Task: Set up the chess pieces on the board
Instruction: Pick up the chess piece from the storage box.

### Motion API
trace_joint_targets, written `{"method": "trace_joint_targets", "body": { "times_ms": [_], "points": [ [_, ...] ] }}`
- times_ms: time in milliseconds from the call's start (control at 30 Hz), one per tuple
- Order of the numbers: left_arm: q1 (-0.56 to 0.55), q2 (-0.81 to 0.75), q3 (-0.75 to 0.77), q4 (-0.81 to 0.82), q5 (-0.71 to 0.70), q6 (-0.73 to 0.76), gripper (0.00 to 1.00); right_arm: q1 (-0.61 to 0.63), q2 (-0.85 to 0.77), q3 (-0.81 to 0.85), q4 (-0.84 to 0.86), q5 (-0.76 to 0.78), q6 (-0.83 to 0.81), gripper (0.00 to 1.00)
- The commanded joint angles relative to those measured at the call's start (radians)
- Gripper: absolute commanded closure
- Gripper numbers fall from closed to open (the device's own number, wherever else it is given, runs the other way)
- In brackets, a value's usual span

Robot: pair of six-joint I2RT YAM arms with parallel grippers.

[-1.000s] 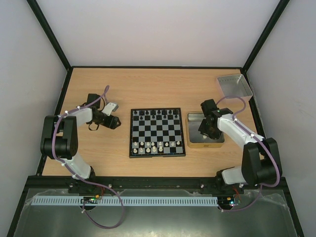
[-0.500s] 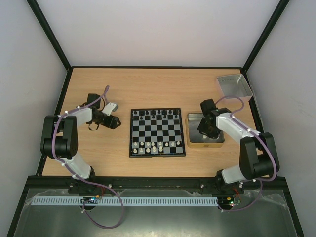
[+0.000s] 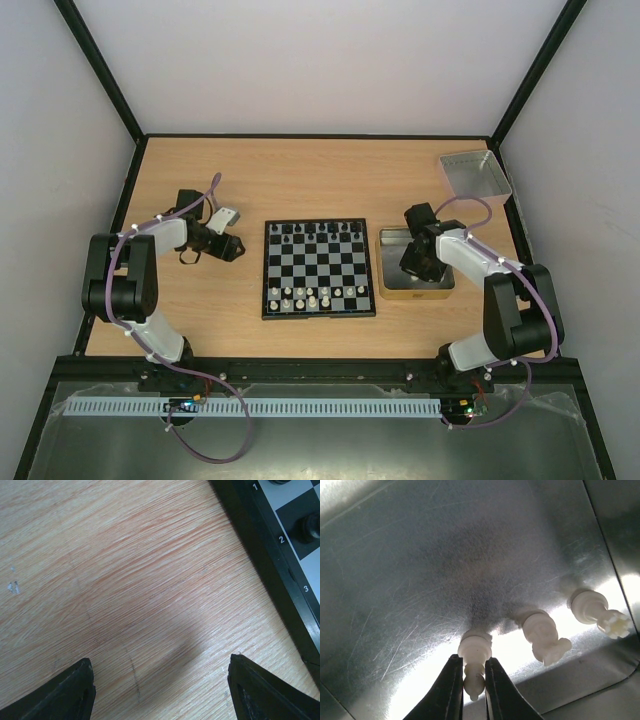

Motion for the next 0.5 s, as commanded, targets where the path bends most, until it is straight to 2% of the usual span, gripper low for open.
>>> {"method": "trace_joint_targets", "body": {
  "times_ms": [0, 100, 333, 467],
  "points": [
    [0.000, 0.068, -0.035, -0.111, -0.022, -0.003, 0.27, -0.005, 0.003, -0.006, -0.007, 0.031, 0.007, 0.92],
    [0.000, 0.068, -0.035, -0.110, -0.022, -0.003, 0.27, -0.005, -0.003, 0.003, -0.017, 0.041, 0.010, 0.96],
    [0.000, 0.068, -0.035, -0.110, -0.022, -0.003, 0.27, -0.002, -0.055, 0.051, -0.077, 0.047, 0.004, 0.97],
    [0.000, 0.066, -0.035, -0.110, -0.022, -0.003, 0.27, 0.053, -0.086, 0.095, -0.131, 0.048, 0.020, 0.98]
  ]
}}
